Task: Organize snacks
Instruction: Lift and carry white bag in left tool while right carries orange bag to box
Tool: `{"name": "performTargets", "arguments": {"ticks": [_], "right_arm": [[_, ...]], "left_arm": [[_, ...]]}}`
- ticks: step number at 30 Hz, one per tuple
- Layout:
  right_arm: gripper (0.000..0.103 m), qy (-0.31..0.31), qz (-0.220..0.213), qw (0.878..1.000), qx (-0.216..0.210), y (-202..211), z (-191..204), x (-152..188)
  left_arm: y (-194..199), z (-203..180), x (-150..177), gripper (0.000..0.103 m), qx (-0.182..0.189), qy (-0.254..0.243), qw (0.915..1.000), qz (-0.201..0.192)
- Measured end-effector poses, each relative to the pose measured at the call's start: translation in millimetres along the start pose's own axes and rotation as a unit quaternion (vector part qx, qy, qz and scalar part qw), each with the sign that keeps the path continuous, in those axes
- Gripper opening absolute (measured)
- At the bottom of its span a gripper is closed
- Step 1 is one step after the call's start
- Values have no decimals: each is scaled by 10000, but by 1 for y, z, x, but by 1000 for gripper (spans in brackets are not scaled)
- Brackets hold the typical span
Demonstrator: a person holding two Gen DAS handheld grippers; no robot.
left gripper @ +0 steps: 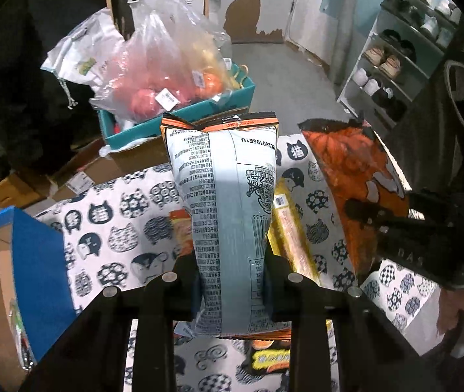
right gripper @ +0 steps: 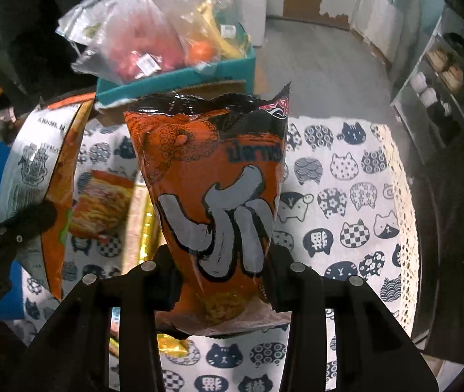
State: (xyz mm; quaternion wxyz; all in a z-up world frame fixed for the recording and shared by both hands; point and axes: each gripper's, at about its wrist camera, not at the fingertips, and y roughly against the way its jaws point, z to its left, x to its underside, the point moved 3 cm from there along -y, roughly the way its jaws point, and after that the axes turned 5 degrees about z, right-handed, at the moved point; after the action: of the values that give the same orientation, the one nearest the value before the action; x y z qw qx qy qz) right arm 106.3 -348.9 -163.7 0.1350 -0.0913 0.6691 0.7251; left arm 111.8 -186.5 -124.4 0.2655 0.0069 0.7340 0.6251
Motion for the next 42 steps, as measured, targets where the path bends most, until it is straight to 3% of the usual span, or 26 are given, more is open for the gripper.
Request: {"name": "performTargets", "arguments": {"ticks": [23,42], "right_arm": [[38,476,-366,9972,-436,46,78,3],[38,1266,-512,9869,-862,74,183,8]], "left_arm": [[85,90,64,29,-571,228,9970,-474],[124,165,115,29,-851,887,9896,-749]]}}
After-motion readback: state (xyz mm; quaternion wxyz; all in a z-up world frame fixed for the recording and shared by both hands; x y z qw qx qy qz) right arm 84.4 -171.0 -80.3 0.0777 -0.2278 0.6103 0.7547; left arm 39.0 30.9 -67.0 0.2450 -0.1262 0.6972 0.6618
